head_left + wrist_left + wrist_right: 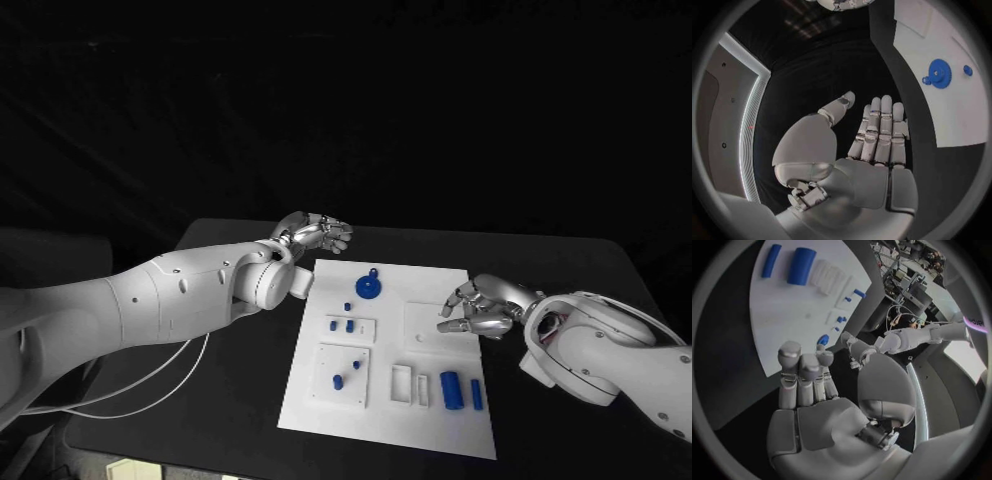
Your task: Assemble the parts on the task board
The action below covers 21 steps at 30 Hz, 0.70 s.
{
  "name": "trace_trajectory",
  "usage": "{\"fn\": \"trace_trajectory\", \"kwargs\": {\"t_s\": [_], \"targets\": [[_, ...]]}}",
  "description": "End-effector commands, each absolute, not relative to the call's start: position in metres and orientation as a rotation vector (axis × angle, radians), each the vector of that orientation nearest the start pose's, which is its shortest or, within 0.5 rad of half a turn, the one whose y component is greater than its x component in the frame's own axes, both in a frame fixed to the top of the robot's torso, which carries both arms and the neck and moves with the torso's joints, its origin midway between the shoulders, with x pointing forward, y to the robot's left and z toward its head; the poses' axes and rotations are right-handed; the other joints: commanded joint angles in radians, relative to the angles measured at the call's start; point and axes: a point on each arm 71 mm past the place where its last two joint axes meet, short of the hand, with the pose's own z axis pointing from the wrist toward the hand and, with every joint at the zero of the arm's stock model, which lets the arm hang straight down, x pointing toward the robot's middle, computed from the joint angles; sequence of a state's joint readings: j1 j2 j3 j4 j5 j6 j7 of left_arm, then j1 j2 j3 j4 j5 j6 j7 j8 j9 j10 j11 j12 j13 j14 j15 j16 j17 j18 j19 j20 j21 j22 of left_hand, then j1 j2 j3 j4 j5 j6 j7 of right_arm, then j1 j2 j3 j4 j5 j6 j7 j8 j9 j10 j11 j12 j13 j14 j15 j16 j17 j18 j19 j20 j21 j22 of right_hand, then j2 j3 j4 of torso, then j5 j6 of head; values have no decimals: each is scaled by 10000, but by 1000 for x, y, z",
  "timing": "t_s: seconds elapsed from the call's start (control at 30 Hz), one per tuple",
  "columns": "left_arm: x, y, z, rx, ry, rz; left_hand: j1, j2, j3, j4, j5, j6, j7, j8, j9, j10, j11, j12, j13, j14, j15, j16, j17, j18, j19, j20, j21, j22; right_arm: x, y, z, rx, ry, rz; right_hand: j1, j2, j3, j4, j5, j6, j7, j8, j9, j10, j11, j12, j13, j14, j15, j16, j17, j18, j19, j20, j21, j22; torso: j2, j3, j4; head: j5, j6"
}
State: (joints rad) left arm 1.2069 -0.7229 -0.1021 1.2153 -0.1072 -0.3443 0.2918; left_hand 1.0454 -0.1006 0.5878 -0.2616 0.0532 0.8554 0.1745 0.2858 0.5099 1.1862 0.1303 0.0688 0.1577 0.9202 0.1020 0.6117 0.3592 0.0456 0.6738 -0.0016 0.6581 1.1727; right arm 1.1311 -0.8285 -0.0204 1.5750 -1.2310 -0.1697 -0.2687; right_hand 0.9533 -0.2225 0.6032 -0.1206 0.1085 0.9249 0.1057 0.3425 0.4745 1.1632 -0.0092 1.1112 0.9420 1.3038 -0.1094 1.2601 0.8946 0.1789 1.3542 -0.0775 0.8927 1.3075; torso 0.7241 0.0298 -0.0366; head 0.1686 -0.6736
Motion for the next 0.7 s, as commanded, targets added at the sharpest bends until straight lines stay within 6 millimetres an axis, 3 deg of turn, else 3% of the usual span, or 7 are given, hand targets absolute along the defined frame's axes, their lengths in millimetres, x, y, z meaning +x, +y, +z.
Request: {"fn": "trace_trajectory", "kwargs": {"t_s": [0.03,0.13,0.27,0.37,0.57,0.7], "targets": [[536,243,-220,-10991,14894,-12492,-7,99,-18,43,-24,-47,-25,49,-10,-15,-27,39,-6,79,22,-60,13,184,33,64,-37,17,457,-197,-240,1468,22142,5570,-289,126,5,235,-96,142,28,69,113,-386,31,482,431,-39,-46,111,125,829,17,-121,155,256,-97,30,-36,-453,-62],[535,242,-222,-10997,14967,-12550,-13,101,-23,45,-24,-47,-25,50,-11,-15,-27,38,-6,78,22,-65,17,183,32,64,-39,18,452,-205,-249,1535,22844,4905,-621,394,-9,443,-126,338,-44,214,310,-428,-19,801,732,-52,-100,202,238,829,3,-167,311,256,-142,34,-61,-751,-143],[534,241,-224,-10953,15062,-12736,-44,87,-50,47,-26,-57,-22,47,-15,-23,-23,32,-9,72,27,-85,30,179,25,67,-48,24,447,-211,-257,1589,23393,4363,-987,570,-16,581,-186,374,-84,275,537,-520,-55,971,968,-81,-134,285,370,829,-60,-215,504,251,-187,37,-84,-987,-259],[533,237,-225,-10785,15221,-13230,-198,15,-179,76,-28,-89,-8,38,-27,-50,-9,18,-18,44,44,-140,62,164,-7,81,-79,36,442,-215,-264,1768,23664,4002,-1233,638,75,691,-384,447,-122,319,702,-545,-91,998,1061,-99,-166,318,450,829,-131,-222,625,243,-242,39,-108,-1203,-456],[531,234,-224,-10510,15297,-13665,-742,-21,-1071,-203,6,-230,32,-1,-90,-258,62,-22,-85,-168,138,-434,198,159,-202,154,-246,98,434,-213,-276,1957,24055,3802,-1533,379,500,987,-548,460,-139,268,872,-522,-109,948,1119,-106,-181,312,531,829,-193,-232,779,225,-325,5,-149,-1322,-659],[531,232,-224,-10492,15344,-13728,-855,-35,-1322,-245,0,-268,42,-11,-114,-328,80,-21,-110,-236,172,-529,249,178,-261,191,-307,117,432,-208,-277,1796,24051,3799,-1634,313,573,1058,-557,459,-137,243,914,-514,-106,938,1138,-99,-178,311,552,829,-203,-230,823,221,-360,-16,-164,-1403,-695]]}}
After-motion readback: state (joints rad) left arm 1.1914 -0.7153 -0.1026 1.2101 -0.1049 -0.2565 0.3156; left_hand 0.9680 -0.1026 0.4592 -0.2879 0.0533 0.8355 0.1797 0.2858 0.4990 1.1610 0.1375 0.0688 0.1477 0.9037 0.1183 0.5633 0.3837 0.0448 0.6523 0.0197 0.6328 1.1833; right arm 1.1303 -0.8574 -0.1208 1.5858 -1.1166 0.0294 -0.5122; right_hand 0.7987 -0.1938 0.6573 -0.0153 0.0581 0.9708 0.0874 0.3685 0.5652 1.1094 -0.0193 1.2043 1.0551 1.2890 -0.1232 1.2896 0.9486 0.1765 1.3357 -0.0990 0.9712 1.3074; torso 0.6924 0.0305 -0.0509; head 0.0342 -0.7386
